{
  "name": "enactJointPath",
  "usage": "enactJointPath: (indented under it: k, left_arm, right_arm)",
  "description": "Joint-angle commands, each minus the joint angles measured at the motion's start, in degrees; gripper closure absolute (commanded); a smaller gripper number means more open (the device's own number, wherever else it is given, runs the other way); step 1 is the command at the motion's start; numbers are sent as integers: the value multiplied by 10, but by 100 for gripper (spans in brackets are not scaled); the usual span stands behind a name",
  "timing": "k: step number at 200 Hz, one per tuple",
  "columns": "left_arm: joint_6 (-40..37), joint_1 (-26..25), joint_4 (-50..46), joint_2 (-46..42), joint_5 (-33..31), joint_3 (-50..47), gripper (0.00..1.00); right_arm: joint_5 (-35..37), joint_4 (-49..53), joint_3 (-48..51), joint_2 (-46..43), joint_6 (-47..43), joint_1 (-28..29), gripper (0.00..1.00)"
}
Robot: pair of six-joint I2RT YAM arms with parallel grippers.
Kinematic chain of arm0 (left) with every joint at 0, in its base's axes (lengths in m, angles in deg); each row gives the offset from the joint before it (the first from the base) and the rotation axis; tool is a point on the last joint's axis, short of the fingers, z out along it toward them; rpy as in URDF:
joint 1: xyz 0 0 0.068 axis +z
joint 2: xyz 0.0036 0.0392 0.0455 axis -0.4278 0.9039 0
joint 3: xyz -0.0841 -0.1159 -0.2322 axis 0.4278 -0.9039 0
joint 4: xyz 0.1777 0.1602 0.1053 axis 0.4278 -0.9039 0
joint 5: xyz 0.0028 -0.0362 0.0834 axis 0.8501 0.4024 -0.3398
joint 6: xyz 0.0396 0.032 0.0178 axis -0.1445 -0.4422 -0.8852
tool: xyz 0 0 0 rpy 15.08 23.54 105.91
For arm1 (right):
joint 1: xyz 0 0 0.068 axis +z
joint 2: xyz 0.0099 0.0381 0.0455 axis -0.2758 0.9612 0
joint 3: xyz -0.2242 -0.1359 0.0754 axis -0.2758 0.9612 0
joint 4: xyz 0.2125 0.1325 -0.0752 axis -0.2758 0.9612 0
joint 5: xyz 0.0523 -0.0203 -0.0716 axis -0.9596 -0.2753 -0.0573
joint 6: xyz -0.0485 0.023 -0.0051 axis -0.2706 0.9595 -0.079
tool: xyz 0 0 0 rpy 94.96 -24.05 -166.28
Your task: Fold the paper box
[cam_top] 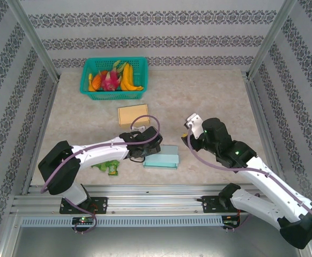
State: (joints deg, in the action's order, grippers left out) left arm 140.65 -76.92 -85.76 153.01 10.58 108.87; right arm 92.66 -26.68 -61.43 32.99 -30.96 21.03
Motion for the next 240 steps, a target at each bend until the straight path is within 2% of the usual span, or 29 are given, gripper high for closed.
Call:
enactJointPath:
  k: [1, 28, 52, 115, 240]
  left_arm:
    - [7, -10, -9, 8, -18, -5, 27]
    - [7, -17, -15, 10, -29, -4, 27]
    - [8, -23, -19, 8, -40, -4, 27]
    - [13, -32, -21, 7, -52, -6, 27]
    - [12, -41, -46, -11, -81, -5, 26]
  right_arm:
    - [61, 5, 14, 0, 217, 6, 45]
    - [11, -33, 62, -11, 293, 9, 45]
    - [-10, -62, 92, -11, 316, 26, 44]
    - [-6, -103, 136, 12, 333, 61, 43]
    - [45, -151, 177, 74, 344, 122, 41]
